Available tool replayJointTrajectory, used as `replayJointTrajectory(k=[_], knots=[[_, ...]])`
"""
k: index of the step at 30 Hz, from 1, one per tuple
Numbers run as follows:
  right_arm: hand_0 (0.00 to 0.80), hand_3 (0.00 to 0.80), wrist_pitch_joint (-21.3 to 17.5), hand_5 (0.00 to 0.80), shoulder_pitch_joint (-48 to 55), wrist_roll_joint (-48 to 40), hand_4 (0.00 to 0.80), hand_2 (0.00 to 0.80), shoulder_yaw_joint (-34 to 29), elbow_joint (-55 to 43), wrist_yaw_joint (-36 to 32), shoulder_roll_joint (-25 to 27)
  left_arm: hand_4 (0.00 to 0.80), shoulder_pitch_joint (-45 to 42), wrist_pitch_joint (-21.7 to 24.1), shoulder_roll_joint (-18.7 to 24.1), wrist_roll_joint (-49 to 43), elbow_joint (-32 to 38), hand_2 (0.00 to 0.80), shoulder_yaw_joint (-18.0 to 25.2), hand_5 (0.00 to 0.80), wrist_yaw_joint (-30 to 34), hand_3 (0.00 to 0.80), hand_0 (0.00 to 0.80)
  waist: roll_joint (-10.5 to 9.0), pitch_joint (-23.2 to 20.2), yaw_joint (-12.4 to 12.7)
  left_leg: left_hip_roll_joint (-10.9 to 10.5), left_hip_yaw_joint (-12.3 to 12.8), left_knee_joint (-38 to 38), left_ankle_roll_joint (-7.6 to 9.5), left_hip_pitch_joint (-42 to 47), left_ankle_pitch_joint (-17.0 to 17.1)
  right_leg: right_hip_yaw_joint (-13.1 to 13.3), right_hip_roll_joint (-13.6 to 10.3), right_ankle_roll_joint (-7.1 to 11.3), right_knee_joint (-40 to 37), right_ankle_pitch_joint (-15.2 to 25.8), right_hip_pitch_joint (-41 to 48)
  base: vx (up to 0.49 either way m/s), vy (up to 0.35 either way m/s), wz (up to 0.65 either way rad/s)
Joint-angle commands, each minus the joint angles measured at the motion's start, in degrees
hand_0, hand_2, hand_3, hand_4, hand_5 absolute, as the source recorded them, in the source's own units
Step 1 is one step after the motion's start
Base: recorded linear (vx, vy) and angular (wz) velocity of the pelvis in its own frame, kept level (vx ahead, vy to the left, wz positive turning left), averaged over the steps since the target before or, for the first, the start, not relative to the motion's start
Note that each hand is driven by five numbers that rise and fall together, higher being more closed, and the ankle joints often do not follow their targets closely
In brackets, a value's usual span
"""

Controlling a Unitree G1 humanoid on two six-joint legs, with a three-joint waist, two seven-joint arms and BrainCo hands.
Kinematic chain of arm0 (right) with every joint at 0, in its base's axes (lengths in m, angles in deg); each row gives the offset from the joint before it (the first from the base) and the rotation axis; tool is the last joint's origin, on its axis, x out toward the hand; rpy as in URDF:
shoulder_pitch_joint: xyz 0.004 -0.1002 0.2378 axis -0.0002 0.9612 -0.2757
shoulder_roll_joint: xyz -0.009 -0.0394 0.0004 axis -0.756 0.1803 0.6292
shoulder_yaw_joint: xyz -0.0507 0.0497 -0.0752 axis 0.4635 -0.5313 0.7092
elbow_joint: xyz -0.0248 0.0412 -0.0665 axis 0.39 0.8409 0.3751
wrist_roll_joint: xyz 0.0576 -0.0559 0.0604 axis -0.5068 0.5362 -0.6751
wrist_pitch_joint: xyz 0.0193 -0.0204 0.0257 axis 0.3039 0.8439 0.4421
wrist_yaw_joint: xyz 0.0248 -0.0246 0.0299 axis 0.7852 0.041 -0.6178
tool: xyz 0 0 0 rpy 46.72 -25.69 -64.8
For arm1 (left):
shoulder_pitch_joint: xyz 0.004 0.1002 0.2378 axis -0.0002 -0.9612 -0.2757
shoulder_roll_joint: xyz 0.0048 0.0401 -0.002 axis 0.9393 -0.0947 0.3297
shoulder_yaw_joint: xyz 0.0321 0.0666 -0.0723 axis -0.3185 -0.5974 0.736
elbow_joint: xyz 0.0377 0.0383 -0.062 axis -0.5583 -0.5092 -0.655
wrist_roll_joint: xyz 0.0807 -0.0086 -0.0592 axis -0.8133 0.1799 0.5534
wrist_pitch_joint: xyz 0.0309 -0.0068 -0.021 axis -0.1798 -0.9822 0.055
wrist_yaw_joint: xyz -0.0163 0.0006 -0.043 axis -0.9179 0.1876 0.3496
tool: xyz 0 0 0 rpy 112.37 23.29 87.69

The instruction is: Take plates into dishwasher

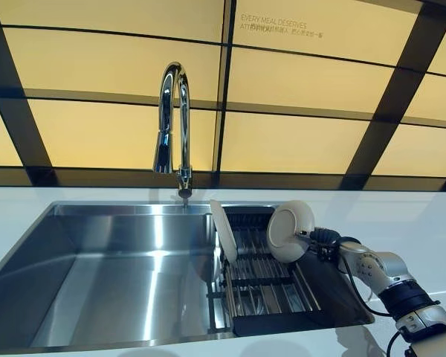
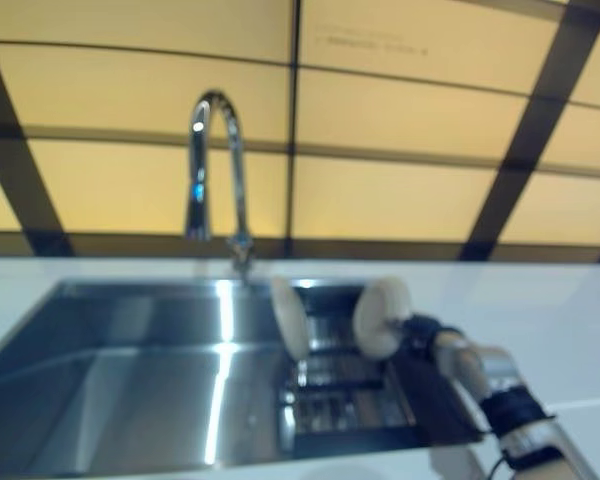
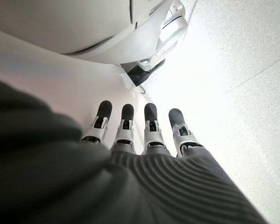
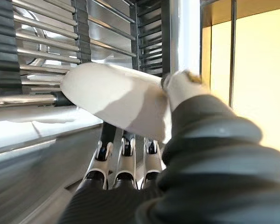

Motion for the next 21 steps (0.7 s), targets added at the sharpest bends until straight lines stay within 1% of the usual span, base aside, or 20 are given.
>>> replayJointTrajectory(k=[1,7,12,16,19,21], knots=[[0.800,0.800,-2.88,0.800,-9.27,2.13,0.800,0.800,0.72,4.67,0.64,0.55,0.000,5.63,0.87,1.65,0.24,-0.61,0.000,-2.69,0.000,-0.28,0.000,0.000,0.35,-0.38,2.88,-1.40,0.10,0.75,1.47,2.33,-6.91,-2.67,-2.22,5.03,6.92,-3.10,-2.59,0.000,0.000,0.00],[0.800,0.800,-3.12,0.800,-10.09,3.08,0.800,0.800,0.46,6.18,-0.33,1.09,0.000,5.55,0.83,1.59,-0.29,-0.96,0.000,-2.68,0.000,-0.10,0.000,0.000,0.19,-0.53,3.08,-1.39,0.06,0.78,1.45,2.41,-7.08,-2.69,-2.23,5.06,6.64,-3.01,-2.42,0.000,0.000,0.00],[0.800,0.800,-4.56,0.800,-10.24,3.38,0.800,0.800,0.50,6.31,-0.04,0.96,0.000,5.55,1.20,1.42,-0.26,-1.17,0.000,-2.82,0.000,-0.13,0.000,0.000,0.23,-0.63,3.03,-1.42,0.10,0.73,1.46,2.47,-7.13,-2.66,-2.19,4.97,6.54,-3.06,-2.34,0.000,0.000,0.00],[0.800,0.800,-7.19,0.800,-10.27,4.08,0.800,0.800,-0.20,5.47,0.00,1.33,0.000,5.48,1.04,1.35,-0.15,-0.98,0.000,-3.03,0.000,-0.14,0.000,0.000,0.28,-0.49,3.00,-1.43,0.00,0.80,1.47,2.53,-7.13,-2.63,-2.24,4.94,6.70,-3.13,-2.32,0.000,0.000,0.00],[0.800,0.800,-10.65,0.800,-10.36,5.80,0.800,0.800,-0.89,3.68,0.05,2.02,0.000,5.21,1.22,1.44,-0.33,-0.92,0.000,-2.78,0.000,-0.05,0.000,0.000,0.28,-0.39,2.87,-1.37,0.00,0.85,1.37,2.61,-7.19,-2.58,-2.30,5.05,6.89,-3.17,-2.37,0.000,0.000,0.00],[0.800,0.800,-12.12,0.800,-10.49,6.68,0.800,0.800,-1.44,1.11,0.63,2.71,0.000,5.12,1.28,1.55,-0.37,-0.91,0.000,-2.60,0.000,0.05,0.000,0.000,0.26,-0.30,2.67,-1.40,0.03,0.93,1.41,2.61,-7.22,-2.40,-2.32,5.11,7.00,-3.09,-2.49,0.000,0.000,0.00]])
